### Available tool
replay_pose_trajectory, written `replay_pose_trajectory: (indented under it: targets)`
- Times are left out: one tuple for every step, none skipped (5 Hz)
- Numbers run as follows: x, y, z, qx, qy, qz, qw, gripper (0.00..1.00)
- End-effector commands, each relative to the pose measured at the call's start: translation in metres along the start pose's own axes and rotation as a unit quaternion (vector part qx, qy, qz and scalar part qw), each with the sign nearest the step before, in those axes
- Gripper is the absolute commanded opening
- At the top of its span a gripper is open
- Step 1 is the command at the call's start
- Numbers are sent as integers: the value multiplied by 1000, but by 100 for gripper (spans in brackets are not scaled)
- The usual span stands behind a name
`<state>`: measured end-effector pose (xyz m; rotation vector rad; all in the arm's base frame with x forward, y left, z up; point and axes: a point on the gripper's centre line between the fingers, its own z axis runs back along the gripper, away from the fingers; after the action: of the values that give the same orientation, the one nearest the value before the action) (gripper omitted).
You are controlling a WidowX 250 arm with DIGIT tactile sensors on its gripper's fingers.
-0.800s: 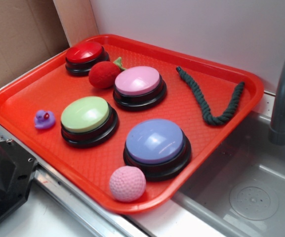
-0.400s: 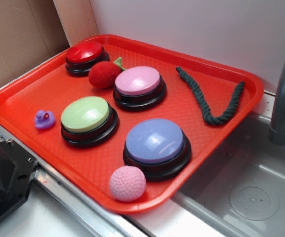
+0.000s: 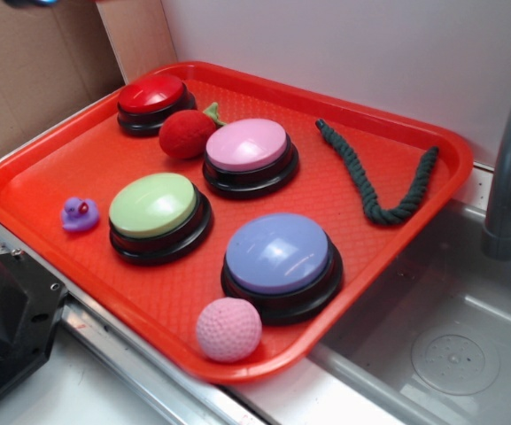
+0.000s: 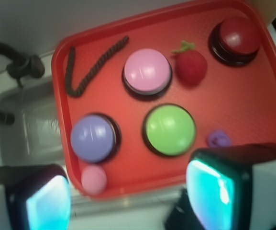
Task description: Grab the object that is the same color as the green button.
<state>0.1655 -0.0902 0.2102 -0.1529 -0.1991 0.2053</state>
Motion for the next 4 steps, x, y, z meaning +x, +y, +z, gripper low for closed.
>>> replay_pose_trajectory:
  targets:
    - [46,-58,-63,4,-47,127,991,100]
    - [70,-68,-91,41,-78,199,976,100]
    - [82,-68,-112,73,-93,253,960,100]
    - [95,-59,-137,91,-90,285,950,100]
